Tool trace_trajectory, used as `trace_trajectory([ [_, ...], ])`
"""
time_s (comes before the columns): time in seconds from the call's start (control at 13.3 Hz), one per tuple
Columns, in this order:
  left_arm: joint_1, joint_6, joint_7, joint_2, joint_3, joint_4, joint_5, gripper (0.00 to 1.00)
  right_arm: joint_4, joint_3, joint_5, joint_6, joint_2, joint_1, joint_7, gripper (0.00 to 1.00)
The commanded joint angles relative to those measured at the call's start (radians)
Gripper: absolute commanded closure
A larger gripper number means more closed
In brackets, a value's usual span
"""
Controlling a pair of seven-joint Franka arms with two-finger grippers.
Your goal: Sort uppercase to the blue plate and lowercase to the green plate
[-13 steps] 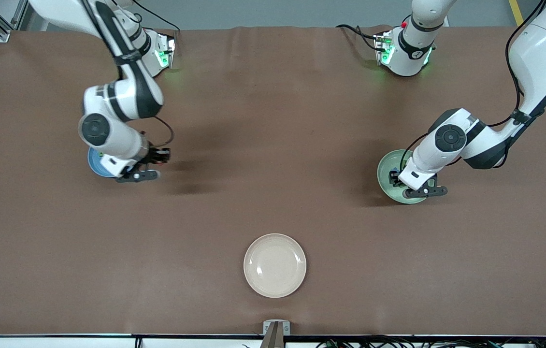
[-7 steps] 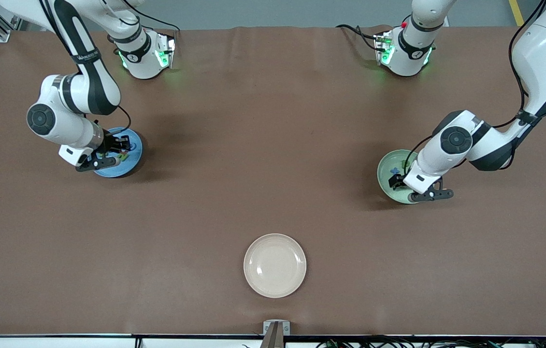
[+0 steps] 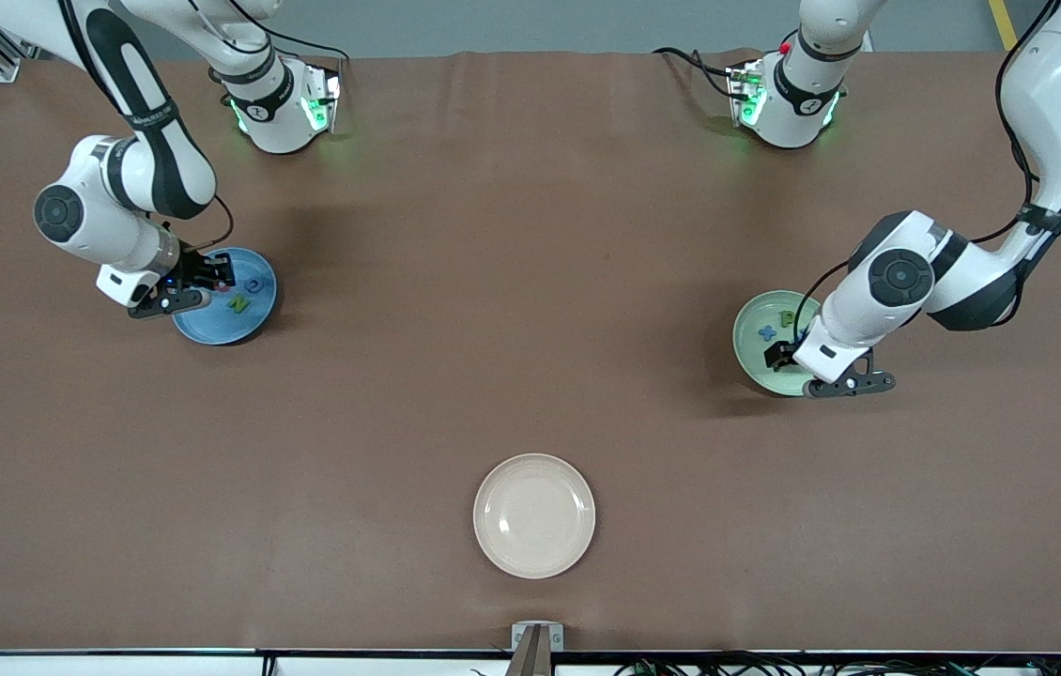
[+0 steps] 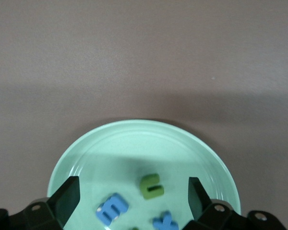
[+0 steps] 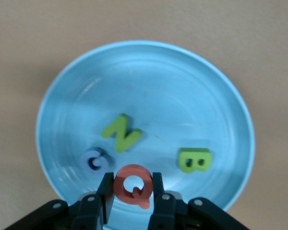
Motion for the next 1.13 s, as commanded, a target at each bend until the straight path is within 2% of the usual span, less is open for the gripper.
trace_trajectory([
  [0.0,-0.008,-0.011,0.214,-0.183,0.036,-0.021,-0.209,0.01,-0.026,0.019,-0.009,0.019,-0.005,-0.038,-0.026,0.53],
  [0.08,-0.008,-0.011,0.300,-0.232,0.053,-0.022,-0.298,0.01,-0.026,0.019,-0.008,0.018,-0.005,-0.038,-0.026,0.04],
  [0.15,-0.008,-0.012,0.394,-0.276,0.070,-0.022,-0.400,0.01,-0.024,0.019,-0.008,0.012,-0.008,-0.038,-0.026,0.00],
  [0.23,-0.010,-0.014,0.507,-0.330,0.104,-0.022,-0.512,0.01,-0.021,0.019,-0.008,0.009,-0.009,-0.038,-0.026,0.00],
  [0.38,-0.007,-0.060,0.668,-0.413,0.151,-0.021,-0.656,0.01,-0.016,0.023,-0.006,0.007,-0.014,-0.028,-0.015,0.00],
  [0.68,-0.002,-0.141,0.695,-0.580,0.205,0.013,-0.698,0.01,0.037,0.030,-0.003,-0.060,-0.069,0.009,0.114,0.00],
  [0.83,-0.001,-0.175,0.694,-0.608,0.213,0.069,-0.748,0.01,0.149,0.030,-0.003,-0.222,-0.094,0.031,0.177,0.00],
  [1.05,-0.001,-0.320,0.694,-0.594,0.230,0.267,-0.793,0.01,0.426,0.027,-0.006,-0.549,-0.094,0.029,0.191,0.00],
])
